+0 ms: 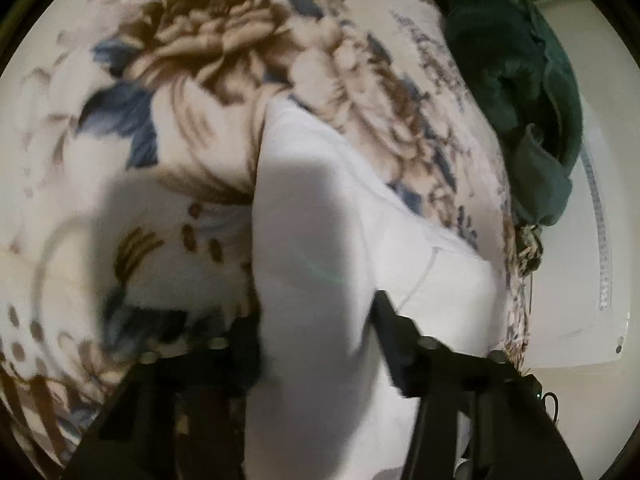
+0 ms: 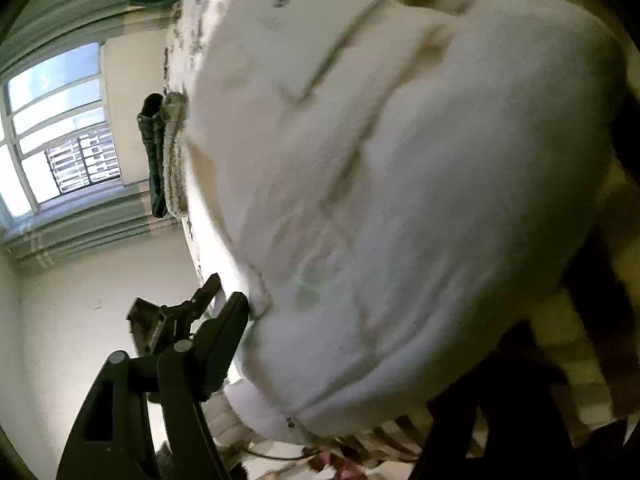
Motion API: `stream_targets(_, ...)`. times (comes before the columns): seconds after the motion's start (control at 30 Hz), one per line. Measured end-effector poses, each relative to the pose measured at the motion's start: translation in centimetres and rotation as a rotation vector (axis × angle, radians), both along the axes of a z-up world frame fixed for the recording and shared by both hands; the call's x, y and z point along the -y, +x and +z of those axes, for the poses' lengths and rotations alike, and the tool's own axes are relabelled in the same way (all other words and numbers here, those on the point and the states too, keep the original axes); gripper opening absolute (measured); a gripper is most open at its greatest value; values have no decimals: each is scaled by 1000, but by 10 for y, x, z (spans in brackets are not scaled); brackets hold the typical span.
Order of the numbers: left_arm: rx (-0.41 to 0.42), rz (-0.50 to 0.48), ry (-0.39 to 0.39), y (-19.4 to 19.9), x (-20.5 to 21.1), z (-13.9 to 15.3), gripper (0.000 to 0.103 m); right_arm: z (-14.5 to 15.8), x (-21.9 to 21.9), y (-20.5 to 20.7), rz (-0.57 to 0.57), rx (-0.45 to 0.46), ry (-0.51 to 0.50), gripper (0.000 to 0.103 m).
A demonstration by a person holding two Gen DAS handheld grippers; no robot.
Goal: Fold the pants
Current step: 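Lift the white pants bundle with both grippers and carry it over the bed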
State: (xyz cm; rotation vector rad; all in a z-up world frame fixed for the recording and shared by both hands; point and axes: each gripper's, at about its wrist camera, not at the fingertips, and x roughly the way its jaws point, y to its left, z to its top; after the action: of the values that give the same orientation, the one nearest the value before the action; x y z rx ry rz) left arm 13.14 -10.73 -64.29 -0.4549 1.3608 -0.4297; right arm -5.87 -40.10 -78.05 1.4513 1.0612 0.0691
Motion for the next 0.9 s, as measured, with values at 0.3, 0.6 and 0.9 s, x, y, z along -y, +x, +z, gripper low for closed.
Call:
stream_targets(0.3, 33, 43, -57, -6, -9, 45, 31, 57, -6, 1, -47, 37, -83, 40)
stream_targets(0.6, 111, 109, -100, 22, -33, 152, 31, 161, -4, 20, 19, 135, -123, 38)
stream_targets(0.9, 246, 121, -161, 171, -68, 237, 31, 274, -34, 148, 36, 288, -193, 38)
